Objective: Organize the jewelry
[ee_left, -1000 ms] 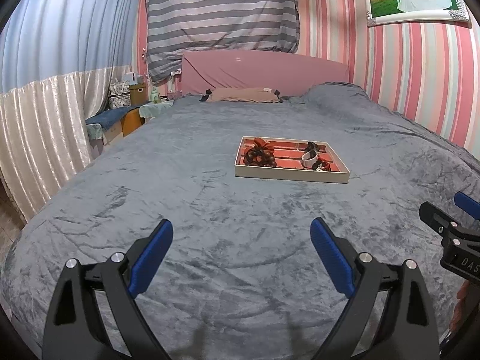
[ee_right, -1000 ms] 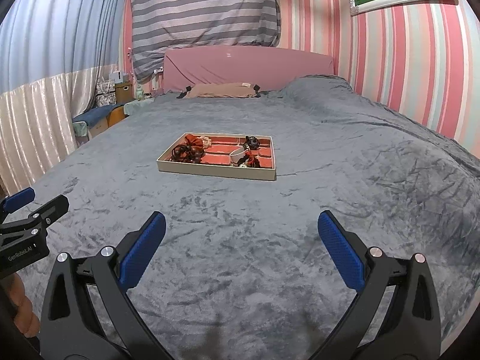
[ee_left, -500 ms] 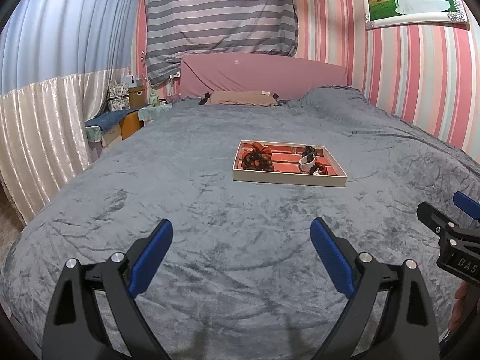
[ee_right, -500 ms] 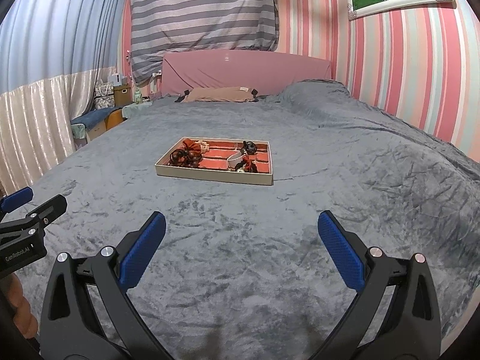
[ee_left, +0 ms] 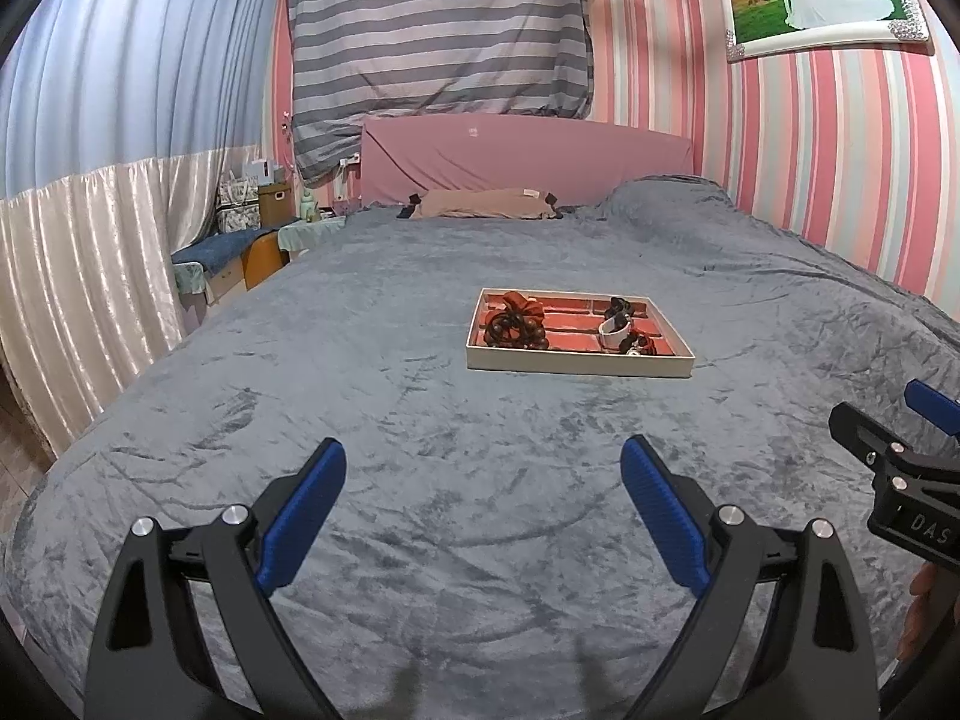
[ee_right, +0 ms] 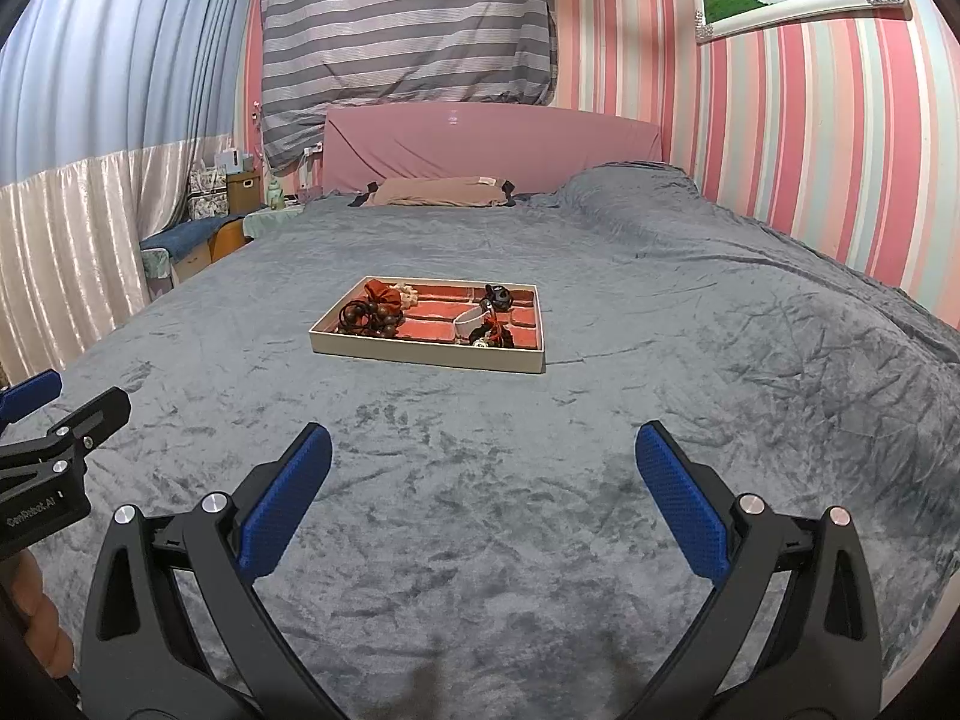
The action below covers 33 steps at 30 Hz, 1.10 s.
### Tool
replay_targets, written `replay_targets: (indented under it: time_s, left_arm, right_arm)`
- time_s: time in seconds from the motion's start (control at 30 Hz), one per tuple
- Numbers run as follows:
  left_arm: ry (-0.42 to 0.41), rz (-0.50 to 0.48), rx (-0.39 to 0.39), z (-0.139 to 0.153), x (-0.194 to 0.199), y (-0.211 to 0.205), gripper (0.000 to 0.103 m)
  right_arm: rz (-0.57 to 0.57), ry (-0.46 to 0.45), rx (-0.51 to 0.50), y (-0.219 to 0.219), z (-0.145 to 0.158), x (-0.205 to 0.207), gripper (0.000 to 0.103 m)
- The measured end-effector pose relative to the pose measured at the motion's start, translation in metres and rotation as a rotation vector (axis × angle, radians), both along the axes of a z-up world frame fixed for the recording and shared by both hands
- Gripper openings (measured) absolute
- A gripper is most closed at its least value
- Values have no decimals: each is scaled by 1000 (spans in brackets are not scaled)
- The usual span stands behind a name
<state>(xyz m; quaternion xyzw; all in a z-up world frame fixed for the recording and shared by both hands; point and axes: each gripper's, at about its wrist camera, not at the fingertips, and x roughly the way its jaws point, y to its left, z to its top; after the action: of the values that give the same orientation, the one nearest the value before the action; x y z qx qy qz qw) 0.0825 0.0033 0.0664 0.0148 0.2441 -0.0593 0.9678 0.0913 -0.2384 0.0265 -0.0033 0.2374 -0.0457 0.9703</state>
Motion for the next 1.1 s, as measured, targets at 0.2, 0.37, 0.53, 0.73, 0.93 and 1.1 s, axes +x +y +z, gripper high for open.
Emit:
replay_targets:
  time_s: [0.2, 0.37, 0.53, 0.73, 0.93, 1.1]
  left_arm:
    - [-17, 10, 4, 4, -1, 0, 91]
    - [-29, 16, 8, 4, -3, 0, 91]
    - [-29, 16, 12, 3, -3, -1, 91]
    - [-28, 19, 14, 3, -3, 3, 91]
    - [-25, 22, 16, 3, -4, 5, 91]
    - [-20, 24, 18, 1, -2, 5, 91]
  right_arm:
    - [-1, 1, 0, 1, 0, 0, 99]
    - [-1, 1, 2, 1, -1, 0, 99]
    - [-2, 0, 1, 1, -1, 0, 99]
    - [-3, 2, 2, 1, -1, 0, 99]
    - [-4, 3, 2, 1, -2, 0, 99]
    - [-4, 4, 5, 1, -2, 0, 99]
